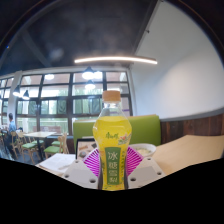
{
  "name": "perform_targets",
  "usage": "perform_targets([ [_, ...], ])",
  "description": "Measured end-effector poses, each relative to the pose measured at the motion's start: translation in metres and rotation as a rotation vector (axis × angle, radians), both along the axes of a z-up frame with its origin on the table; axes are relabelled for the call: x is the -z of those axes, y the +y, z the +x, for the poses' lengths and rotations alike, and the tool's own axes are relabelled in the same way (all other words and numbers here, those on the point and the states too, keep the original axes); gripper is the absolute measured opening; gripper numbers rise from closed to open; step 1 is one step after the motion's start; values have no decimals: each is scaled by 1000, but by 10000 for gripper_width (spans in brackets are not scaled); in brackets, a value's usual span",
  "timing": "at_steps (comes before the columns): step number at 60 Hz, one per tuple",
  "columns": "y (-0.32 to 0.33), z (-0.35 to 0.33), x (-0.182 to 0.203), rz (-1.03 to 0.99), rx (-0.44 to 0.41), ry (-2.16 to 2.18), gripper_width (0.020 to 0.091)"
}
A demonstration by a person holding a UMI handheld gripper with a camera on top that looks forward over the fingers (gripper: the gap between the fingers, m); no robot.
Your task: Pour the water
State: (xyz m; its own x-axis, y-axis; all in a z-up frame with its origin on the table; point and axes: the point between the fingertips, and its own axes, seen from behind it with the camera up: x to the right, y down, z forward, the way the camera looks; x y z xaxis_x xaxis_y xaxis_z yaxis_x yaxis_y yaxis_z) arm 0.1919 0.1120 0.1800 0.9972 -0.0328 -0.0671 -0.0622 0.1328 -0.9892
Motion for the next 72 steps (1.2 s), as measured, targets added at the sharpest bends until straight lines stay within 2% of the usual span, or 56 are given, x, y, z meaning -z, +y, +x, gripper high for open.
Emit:
perform_targets([
  [6,12,-13,51,-82,-27,-23,282],
  [17,42,-13,90,-206,-36,-94,285],
  [18,42,-10,103,-215,-32,-102,295],
  [19,53,-4,92,-195,-33,-102,285],
  [23,56,-3,86,-192,-25,-78,288],
  [25,40,-12,103,-201,-22,-62,309],
  [32,41,-13,100,-194,-20,-48,314],
  [35,46,-14,99,-193,-18,-43,372],
  [40,50,-14,99,-200,-15,-39,522],
  [45,39,-3,96,-255,-11,-9,864],
  [49,25,-5,74,-232,-23,14,801],
  [53,-11,-19,61,-242,-19,5,825],
  [64,-117,-44,11,-228,52,-57,824],
  [72,-188,-74,4,-228,33,-4,826],
])
